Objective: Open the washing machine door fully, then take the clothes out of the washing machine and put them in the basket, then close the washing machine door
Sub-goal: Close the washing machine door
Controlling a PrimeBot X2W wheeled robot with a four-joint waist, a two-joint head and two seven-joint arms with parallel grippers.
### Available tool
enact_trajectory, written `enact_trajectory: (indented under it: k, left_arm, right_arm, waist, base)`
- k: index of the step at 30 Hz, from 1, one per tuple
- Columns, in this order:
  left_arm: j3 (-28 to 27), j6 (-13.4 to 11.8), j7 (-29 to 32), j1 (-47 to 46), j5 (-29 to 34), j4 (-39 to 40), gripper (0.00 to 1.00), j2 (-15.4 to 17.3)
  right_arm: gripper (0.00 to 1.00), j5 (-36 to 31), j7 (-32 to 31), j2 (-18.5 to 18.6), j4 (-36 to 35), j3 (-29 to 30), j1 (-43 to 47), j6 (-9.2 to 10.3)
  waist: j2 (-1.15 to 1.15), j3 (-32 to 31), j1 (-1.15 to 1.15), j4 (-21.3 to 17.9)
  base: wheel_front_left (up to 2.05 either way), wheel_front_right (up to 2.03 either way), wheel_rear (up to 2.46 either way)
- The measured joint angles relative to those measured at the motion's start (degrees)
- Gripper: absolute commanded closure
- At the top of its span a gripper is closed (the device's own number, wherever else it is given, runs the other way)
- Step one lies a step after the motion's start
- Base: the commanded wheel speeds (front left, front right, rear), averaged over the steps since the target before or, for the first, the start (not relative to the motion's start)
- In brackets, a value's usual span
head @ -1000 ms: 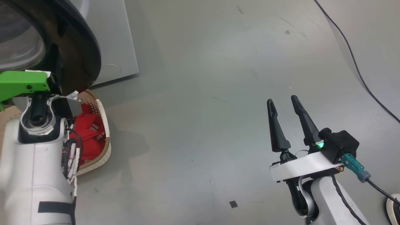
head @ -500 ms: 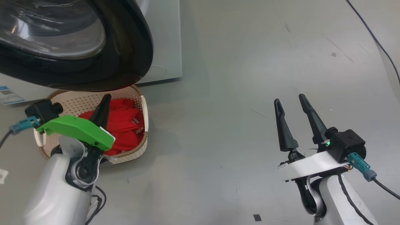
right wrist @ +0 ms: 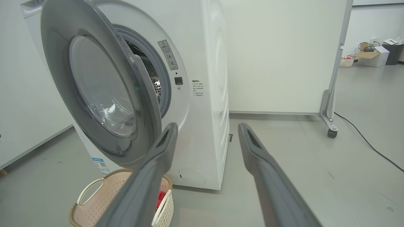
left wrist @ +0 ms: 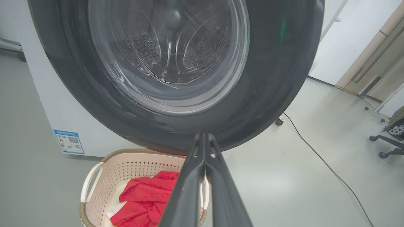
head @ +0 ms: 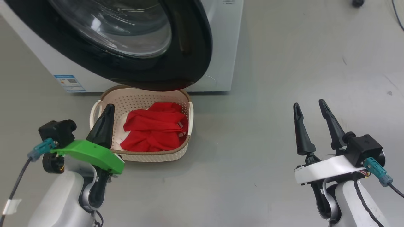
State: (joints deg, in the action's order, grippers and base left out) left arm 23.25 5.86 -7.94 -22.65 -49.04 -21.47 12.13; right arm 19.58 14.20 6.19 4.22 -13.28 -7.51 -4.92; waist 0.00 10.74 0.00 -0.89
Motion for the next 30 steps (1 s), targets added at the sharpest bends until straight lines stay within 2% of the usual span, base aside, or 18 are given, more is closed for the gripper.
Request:
enact_trajectory:
  k: [6,13,18,19,20,21,30]
  left_arm:
    - [-1.49,-0.30,-6.09,3.57,1.79,0.96,1.00,0.04]
    - [-2.40,-2.09,-6.78,6.60,6.16,2.15,1.00,0.37]
    - [-2.63,-2.13,-6.78,8.18,9.27,3.67,1.00,0.64]
    - [-2.64,-2.55,-6.77,8.46,9.73,3.85,0.85,0.65]
    - [-2.57,-2.83,-6.77,8.78,10.74,4.01,0.51,0.77]
    - [-2.53,-3.11,-6.77,9.07,12.12,4.26,0.00,1.05]
    - [-4.67,-3.79,-6.77,10.38,16.19,8.80,0.00,0.00]
  right_arm:
    - [0.00,-0.09,0.00,-0.24,0.00,-0.35,1.13,-0.02]
    - [0.00,-0.36,0.00,-0.76,0.10,-1.03,2.78,-0.08]
    - [0.00,-0.47,0.00,-0.85,0.15,-1.18,3.23,-0.14]
    - [0.00,-0.47,0.00,-0.87,0.16,-1.16,3.27,-0.19]
    - [0.00,-0.47,0.00,-0.88,0.16,-1.16,3.29,-0.24]
    - [0.00,-0.47,0.00,-0.90,0.18,-1.16,3.31,-0.24]
    - [0.00,-0.55,0.00,-1.02,0.11,-0.58,3.39,-0.24]
  waist:
    - [0.00,-1.77,0.00,4.20]
    - [0.00,-3.82,0.00,6.68]
    - [0.00,-4.48,0.00,7.18]
    - [0.00,-4.54,0.00,7.18]
    - [0.00,-4.58,0.00,7.17]
    - [0.00,-4.61,0.00,7.15]
    - [0.00,-4.41,0.00,7.12]
  base:
    - [0.00,0.00,0.00]
    - [0.00,0.00,0.00]
    - [0.00,0.00,0.00]
    - [0.00,0.00,0.00]
    - [0.00,0.00,0.00]
    - [0.00,0.00,0.00]
    - [0.00,0.00,0.00]
